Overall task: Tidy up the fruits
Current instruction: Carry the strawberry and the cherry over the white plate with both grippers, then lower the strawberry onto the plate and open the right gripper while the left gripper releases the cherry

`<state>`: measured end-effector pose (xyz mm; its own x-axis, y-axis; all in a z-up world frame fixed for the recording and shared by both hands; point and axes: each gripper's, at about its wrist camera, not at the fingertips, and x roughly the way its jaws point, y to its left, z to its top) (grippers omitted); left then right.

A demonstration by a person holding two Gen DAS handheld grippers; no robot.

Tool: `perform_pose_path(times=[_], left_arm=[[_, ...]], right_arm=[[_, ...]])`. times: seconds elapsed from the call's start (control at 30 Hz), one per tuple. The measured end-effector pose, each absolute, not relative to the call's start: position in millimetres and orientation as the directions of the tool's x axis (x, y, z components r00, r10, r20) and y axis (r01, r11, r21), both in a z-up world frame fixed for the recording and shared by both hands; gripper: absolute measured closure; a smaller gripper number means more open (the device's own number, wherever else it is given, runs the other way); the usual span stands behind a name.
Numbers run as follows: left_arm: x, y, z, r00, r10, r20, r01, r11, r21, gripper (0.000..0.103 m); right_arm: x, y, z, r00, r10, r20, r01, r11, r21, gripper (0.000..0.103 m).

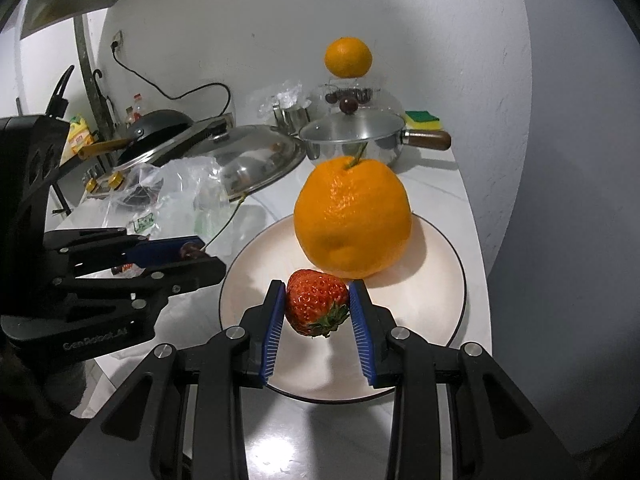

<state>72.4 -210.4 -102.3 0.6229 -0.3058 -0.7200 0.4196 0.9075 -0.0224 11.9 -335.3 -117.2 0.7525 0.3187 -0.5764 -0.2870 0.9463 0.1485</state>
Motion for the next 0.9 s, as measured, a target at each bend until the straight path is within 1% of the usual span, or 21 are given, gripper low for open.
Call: perform_pose_path(times=[0.53,0.9], left_arm=[[96.7,-222.0,-119.6,0.587,-0.307,-0.749,0.414,0.909,-0.048,0.073],[96.2,-219.7,-114.2,0.587,-0.329,-0.739,0.432,0.9,-0.057,0.072]], right_arm=[[27.0,-332.9,-127.8,0.721,0.351,-0.597,-0.313,0.934,0.171,0.068],[35.8,-328.0,-130.2,0.709,0.338,-0.619,-0.312,0.937,0.154,0.068]])
